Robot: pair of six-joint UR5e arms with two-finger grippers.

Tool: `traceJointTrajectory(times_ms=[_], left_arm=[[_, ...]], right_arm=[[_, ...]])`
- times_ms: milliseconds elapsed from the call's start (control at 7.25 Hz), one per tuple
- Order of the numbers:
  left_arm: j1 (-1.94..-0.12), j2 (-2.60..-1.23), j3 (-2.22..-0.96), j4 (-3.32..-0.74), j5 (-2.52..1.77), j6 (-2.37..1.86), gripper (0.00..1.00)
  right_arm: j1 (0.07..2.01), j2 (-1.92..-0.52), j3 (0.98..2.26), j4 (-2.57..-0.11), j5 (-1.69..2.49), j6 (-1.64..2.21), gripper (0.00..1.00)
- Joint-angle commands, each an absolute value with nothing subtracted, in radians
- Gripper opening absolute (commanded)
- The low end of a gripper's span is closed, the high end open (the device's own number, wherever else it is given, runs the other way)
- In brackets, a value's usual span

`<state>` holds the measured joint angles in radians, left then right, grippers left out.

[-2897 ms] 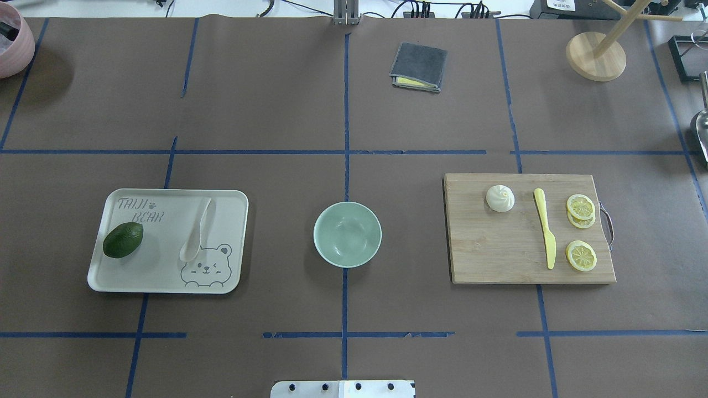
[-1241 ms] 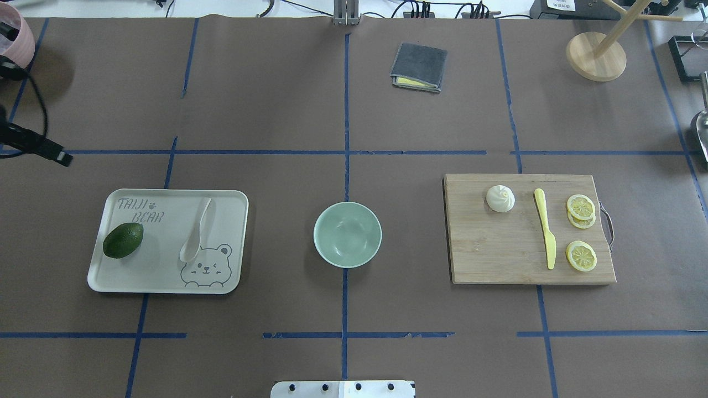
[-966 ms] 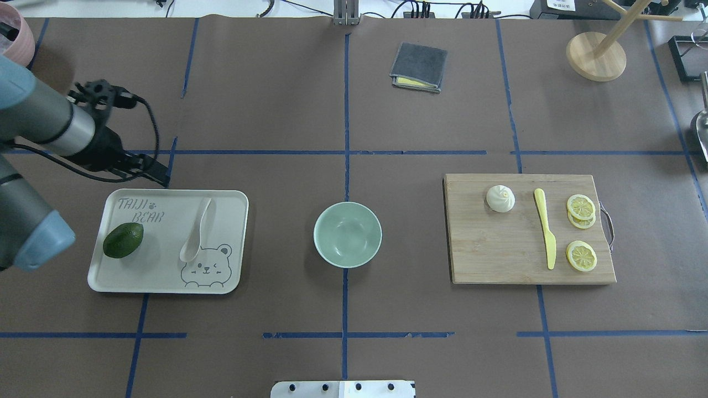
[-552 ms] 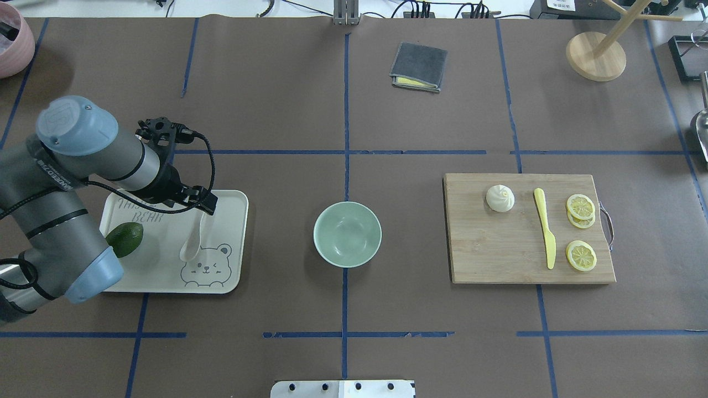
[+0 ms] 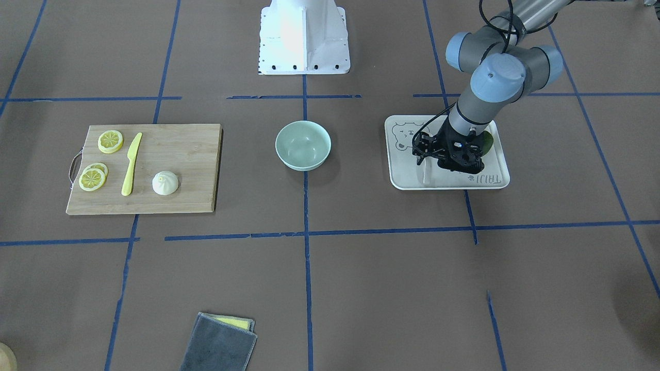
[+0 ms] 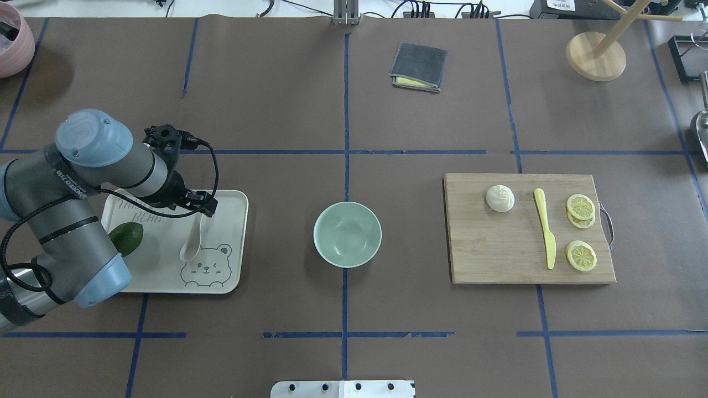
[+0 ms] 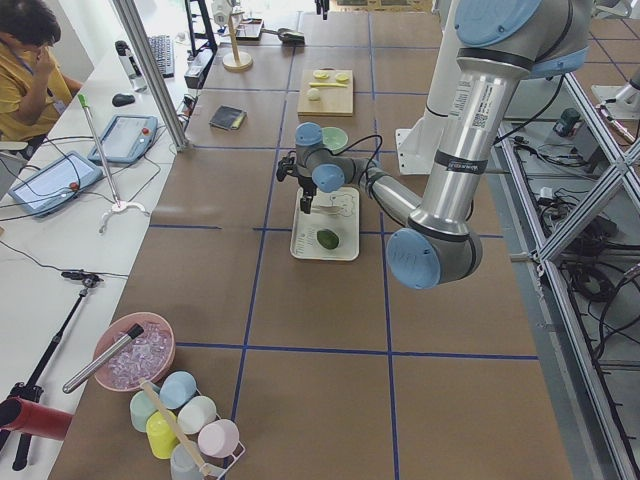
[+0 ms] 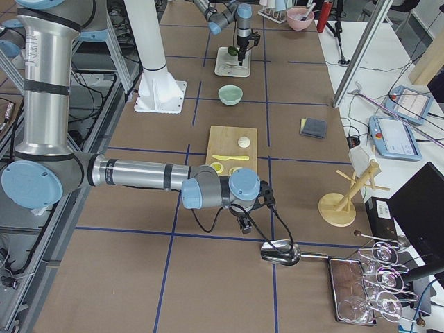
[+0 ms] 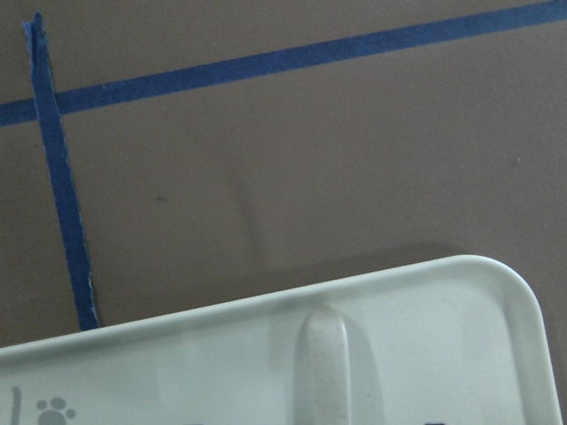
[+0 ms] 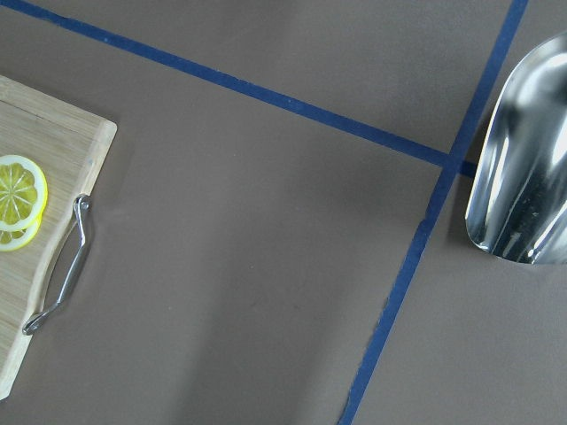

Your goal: Put spoon and bun in bowl

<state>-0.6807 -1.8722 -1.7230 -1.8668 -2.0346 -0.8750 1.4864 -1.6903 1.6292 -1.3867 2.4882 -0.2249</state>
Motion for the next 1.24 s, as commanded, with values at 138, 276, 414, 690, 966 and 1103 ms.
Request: traceJointTrajectory(times_ms=[138,276,414,690,966,1103], left_arm=[[-0.638,-1.882,-1.701,-1.867,-1.991,-0.876,0.80],[-0.638,-1.882,-1.701,-1.865,-1.990,-0.877,0.62],[-0.638,-1.882,-1.701,-1.862,-1.988,-0.876,0.29],[-0.637,-1.881,-1.703,-1.861,-1.988,-0.876,0.00],[-0.638,-1.885,-1.751,-1.859,-1.991,-0.903,0.00],[-0.637,-1.946,-1.755,-1.858,-1.988,-1.037,0.00]], right_arm=[[1.480,-1.690,1.628,-1.387,2.490,-0.222,1.00],[1.479,-1.690,1.629,-1.387,2.488,-0.222,1.00],[1.480,-1.689,1.620,-1.387,2.490,-0.222,1.00],[1.479,-1.687,1.620,-1.387,2.488,-0.224,1.00],[1.470,-1.675,1.632,-1.385,2.490,-0.224,1.00],[1.457,-1.655,1.643,-1.385,2.491,-0.218,1.00]])
